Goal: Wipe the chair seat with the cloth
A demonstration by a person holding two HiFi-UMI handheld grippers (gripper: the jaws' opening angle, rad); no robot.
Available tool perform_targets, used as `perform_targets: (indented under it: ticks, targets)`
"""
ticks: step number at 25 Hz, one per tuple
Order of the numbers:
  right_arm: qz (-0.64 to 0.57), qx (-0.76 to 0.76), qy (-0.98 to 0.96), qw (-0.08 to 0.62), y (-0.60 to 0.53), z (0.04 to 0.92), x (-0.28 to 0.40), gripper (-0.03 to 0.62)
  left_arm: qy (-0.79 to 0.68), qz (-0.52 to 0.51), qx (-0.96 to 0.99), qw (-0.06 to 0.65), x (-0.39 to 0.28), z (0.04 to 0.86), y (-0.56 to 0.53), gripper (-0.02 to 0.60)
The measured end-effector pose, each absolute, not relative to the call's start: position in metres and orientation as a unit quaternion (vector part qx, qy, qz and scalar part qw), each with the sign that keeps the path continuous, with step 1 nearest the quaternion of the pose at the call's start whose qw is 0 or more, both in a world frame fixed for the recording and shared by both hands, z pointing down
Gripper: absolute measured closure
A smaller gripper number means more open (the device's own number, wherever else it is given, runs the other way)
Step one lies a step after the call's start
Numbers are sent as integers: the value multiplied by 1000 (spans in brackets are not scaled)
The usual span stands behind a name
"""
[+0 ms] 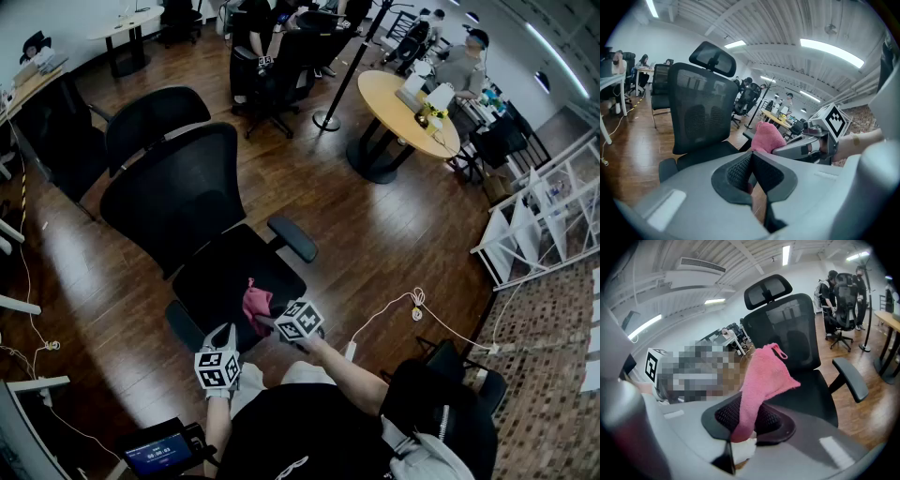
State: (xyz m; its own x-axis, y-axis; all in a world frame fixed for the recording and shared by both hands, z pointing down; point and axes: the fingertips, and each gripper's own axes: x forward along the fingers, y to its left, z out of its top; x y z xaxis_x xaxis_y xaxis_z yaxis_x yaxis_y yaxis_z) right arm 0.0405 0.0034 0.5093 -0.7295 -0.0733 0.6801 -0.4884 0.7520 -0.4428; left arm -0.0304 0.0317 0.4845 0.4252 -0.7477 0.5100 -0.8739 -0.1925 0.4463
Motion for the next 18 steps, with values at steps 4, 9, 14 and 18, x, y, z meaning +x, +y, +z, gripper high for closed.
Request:
perform_targets:
  ticks: [4,9,14,18]
  targets:
    - [298,168,-876,341,-23,521,4,530,-530,93,766,352,-71,496,12,588]
    - [298,169,-868,358,-36,547,-23,530,-540,97,750,369,-105,521,8,588]
    - [295,143,-871,366,-49,572,-46,530,-552,95,737,379,-119,542,6,588]
    - [297,112,-870,378,-71,595,-53,530,-563,92,722,391,-118,554,-1,588]
